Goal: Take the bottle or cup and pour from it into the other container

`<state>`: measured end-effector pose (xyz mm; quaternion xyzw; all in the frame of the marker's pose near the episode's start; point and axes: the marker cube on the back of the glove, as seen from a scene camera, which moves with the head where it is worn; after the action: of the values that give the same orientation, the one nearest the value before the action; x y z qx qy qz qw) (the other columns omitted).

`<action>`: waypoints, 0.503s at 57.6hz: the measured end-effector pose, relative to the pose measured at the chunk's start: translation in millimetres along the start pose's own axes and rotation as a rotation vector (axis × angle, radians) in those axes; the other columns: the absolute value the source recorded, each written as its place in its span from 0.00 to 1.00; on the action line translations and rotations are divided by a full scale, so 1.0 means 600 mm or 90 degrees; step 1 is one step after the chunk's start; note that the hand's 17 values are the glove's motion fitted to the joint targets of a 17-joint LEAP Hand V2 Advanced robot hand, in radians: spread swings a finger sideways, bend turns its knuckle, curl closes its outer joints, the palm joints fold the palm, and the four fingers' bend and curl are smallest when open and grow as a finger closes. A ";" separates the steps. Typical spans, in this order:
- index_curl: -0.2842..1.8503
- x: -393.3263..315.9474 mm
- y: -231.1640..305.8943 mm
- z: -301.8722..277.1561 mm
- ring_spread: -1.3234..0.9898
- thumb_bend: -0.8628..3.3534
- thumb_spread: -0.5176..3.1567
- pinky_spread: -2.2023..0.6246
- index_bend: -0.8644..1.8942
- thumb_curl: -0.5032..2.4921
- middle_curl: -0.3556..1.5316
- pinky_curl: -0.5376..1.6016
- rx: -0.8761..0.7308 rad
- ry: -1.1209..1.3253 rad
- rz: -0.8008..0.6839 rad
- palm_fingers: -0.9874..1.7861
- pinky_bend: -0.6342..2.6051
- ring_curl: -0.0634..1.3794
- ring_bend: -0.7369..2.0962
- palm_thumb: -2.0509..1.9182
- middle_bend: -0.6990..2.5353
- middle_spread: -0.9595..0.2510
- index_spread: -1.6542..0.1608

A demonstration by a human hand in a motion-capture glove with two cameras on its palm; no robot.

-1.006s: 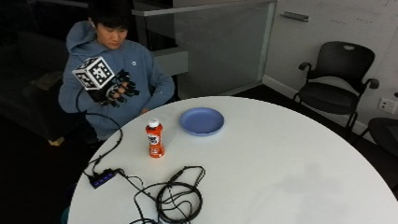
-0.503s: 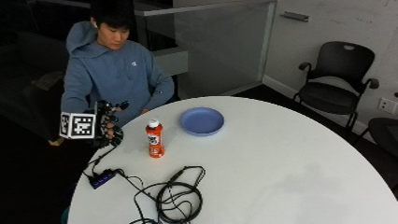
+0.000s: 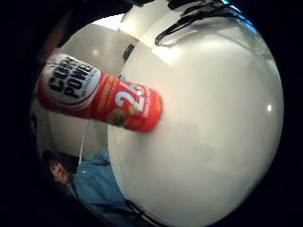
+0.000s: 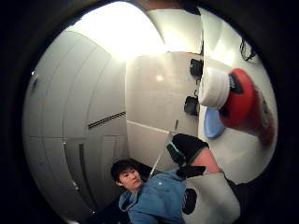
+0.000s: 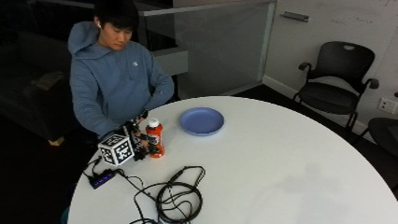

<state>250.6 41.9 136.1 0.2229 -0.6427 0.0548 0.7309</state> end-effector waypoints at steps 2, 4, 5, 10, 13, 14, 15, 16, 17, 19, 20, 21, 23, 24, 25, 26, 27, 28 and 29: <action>0.19 0.003 -0.012 0.013 0.67 0.20 0.37 0.88 0.34 0.29 0.35 0.39 0.000 -0.012 -0.006 0.33 0.46 0.25 0.47 0.68 0.27 0.89 0.70; 0.19 0.005 -0.020 0.025 0.67 0.20 0.37 0.88 0.34 0.29 0.35 0.39 -0.002 -0.018 -0.012 0.33 0.46 0.25 0.47 0.68 0.27 0.89 0.70; 0.19 0.007 -0.023 0.031 0.67 0.20 0.37 0.88 0.34 0.29 0.35 0.39 -0.003 -0.019 -0.014 0.33 0.46 0.25 0.47 0.69 0.27 0.90 0.70; 0.19 0.017 -0.027 0.057 0.67 0.20 0.37 0.88 0.34 0.29 0.36 0.39 0.023 0.000 -0.032 0.39 0.45 0.26 0.50 0.70 0.30 0.92 0.70; 0.18 0.022 -0.031 0.065 0.66 0.21 0.36 0.87 0.34 0.30 0.37 0.38 0.044 0.014 -0.042 0.46 0.44 0.26 0.51 0.72 0.33 0.91 0.71; 0.18 0.022 -0.033 0.067 0.65 0.21 0.36 0.87 0.34 0.30 0.38 0.38 0.051 0.017 -0.045 0.48 0.44 0.26 0.52 0.73 0.33 0.91 0.72; 0.18 0.022 -0.036 0.068 0.64 0.21 0.36 0.87 0.34 0.30 0.38 0.38 0.059 0.020 -0.049 0.51 0.44 0.26 0.52 0.73 0.35 0.90 0.73; 0.18 0.022 -0.039 0.070 0.63 0.21 0.35 0.86 0.34 0.31 0.39 0.38 0.066 0.021 -0.052 0.54 0.44 0.26 0.52 0.74 0.35 0.89 0.74; 0.18 0.022 -0.041 0.072 0.62 0.21 0.35 0.86 0.34 0.31 0.39 0.37 0.072 0.022 -0.054 0.55 0.44 0.26 0.52 0.74 0.36 0.89 0.74; 0.19 0.021 -0.045 0.077 0.59 0.22 0.34 0.83 0.37 0.32 0.40 0.37 0.079 0.020 -0.055 0.62 0.43 0.26 0.51 0.76 0.38 0.86 0.78; 0.20 0.021 -0.047 0.080 0.58 0.22 0.34 0.82 0.37 0.32 0.40 0.37 0.080 0.018 -0.055 0.64 0.42 0.26 0.51 0.76 0.39 0.85 0.79; 0.20 0.020 -0.049 0.082 0.58 0.21 0.34 0.82 0.37 0.32 0.40 0.37 0.080 0.016 -0.055 0.65 0.42 0.26 0.50 0.77 0.38 0.84 0.79; 0.22 0.019 -0.053 0.085 0.56 0.21 0.33 0.80 0.39 0.33 0.40 0.37 0.081 0.013 -0.053 0.68 0.41 0.26 0.49 0.77 0.37 0.82 0.81; 0.23 0.019 -0.054 0.087 0.55 0.21 0.32 0.79 0.40 0.33 0.40 0.38 0.081 0.013 -0.054 0.69 0.41 0.27 0.49 0.78 0.37 0.81 0.81; 0.24 0.019 -0.055 0.088 0.54 0.21 0.31 0.78 0.40 0.34 0.41 0.38 0.082 0.015 -0.055 0.70 0.41 0.27 0.48 0.78 0.36 0.80 0.82; 0.24 0.019 -0.056 0.090 0.54 0.21 0.30 0.77 0.39 0.34 0.41 0.38 0.083 0.017 -0.056 0.70 0.41 0.27 0.48 0.78 0.36 0.80 0.82; 0.25 0.019 -0.057 0.091 0.53 0.21 0.29 0.77 0.39 0.34 0.41 0.38 0.084 0.020 -0.056 0.70 0.41 0.28 0.48 0.78 0.36 0.79 0.82; 0.25 0.018 -0.059 0.092 0.53 0.21 0.28 0.76 0.38 0.35 0.41 0.38 0.085 0.022 -0.056 0.71 0.41 0.28 0.47 0.79 0.35 0.79 0.82; 0.25 0.018 -0.061 0.093 0.53 0.21 0.28 0.76 0.38 0.35 0.41 0.38 0.087 0.023 -0.057 0.71 0.41 0.28 0.47 0.79 0.35 0.78 0.83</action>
<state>214.8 -14.9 141.3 0.2992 -0.6135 0.0699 0.7275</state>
